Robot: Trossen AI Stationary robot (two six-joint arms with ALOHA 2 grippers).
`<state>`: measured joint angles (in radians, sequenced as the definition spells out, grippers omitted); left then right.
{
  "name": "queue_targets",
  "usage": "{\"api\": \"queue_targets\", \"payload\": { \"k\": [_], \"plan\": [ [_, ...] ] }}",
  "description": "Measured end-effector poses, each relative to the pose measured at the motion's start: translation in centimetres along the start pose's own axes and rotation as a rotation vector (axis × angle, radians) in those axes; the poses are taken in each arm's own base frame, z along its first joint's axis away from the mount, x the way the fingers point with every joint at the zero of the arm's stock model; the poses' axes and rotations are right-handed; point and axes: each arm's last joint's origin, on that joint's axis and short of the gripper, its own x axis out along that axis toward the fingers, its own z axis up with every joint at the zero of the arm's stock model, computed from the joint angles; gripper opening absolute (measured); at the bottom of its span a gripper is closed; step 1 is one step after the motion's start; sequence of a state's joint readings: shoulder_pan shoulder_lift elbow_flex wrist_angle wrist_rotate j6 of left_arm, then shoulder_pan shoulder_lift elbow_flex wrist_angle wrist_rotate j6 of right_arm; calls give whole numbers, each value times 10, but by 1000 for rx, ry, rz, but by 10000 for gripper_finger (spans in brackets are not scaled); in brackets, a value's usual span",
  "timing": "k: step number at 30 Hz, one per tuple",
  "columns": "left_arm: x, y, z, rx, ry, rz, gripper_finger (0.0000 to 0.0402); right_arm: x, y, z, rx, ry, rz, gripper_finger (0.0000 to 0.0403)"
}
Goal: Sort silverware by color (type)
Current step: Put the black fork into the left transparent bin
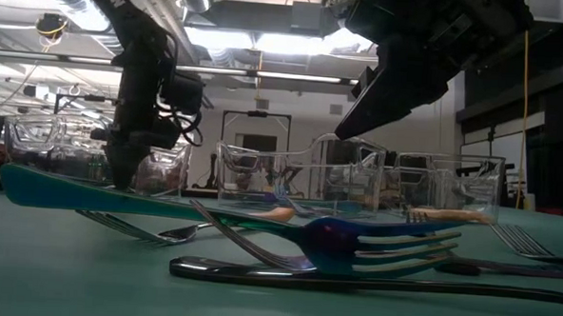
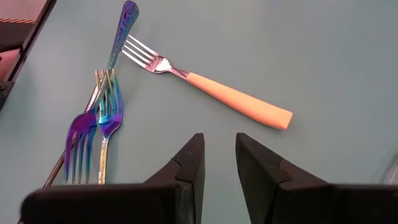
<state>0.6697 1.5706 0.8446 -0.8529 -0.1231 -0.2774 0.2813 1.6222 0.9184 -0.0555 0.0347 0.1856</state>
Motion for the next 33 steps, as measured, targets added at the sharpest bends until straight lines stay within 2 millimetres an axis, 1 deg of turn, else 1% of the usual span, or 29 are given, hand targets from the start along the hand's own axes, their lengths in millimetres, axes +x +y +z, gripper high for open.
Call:
{"api": "queue_targets", "payload": {
  "k": [9, 24, 33],
  "plan": [
    [0, 0, 0, -1, -5, 3, 11, 0, 0, 0, 0, 0, 0, 81],
    [1, 0, 0, -3, -8, 10, 69, 0, 0, 0, 0, 0, 0, 81],
    [0, 0, 0, -2, -1, 9, 79, 0, 0, 0, 0, 0, 0, 81]
  ]
}}
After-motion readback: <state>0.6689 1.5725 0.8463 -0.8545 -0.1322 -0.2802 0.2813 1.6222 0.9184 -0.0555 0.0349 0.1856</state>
